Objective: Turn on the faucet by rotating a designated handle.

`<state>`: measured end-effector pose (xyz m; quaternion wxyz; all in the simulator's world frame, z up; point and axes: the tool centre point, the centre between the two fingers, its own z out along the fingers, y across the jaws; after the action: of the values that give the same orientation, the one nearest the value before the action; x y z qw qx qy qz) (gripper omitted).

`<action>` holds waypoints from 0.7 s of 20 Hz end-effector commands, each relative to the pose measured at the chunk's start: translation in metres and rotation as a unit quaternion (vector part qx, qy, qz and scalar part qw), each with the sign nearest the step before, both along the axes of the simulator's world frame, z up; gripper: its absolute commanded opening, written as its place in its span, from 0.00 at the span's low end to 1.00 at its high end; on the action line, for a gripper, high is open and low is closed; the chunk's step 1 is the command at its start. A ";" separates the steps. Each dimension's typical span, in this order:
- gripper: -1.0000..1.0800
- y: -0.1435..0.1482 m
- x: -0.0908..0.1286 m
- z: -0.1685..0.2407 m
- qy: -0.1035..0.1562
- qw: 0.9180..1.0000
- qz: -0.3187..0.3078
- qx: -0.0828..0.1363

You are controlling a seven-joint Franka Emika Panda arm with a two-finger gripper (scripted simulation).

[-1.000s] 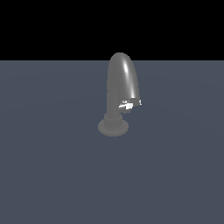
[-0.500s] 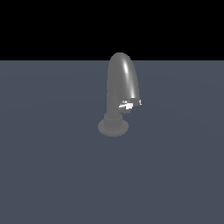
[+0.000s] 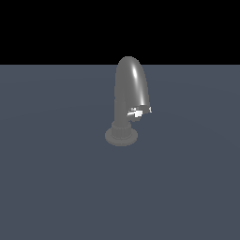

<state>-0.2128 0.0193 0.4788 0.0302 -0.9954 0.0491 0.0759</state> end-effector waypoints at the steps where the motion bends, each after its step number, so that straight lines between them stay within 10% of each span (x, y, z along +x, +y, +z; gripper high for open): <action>1: 0.00 0.001 0.012 -0.001 0.020 1.000 -0.016 0.006; 14: 0.00 0.003 0.078 -0.013 0.127 0.986 -0.101 0.036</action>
<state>-0.1429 0.0222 0.4676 0.0639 -0.9702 0.1397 0.1874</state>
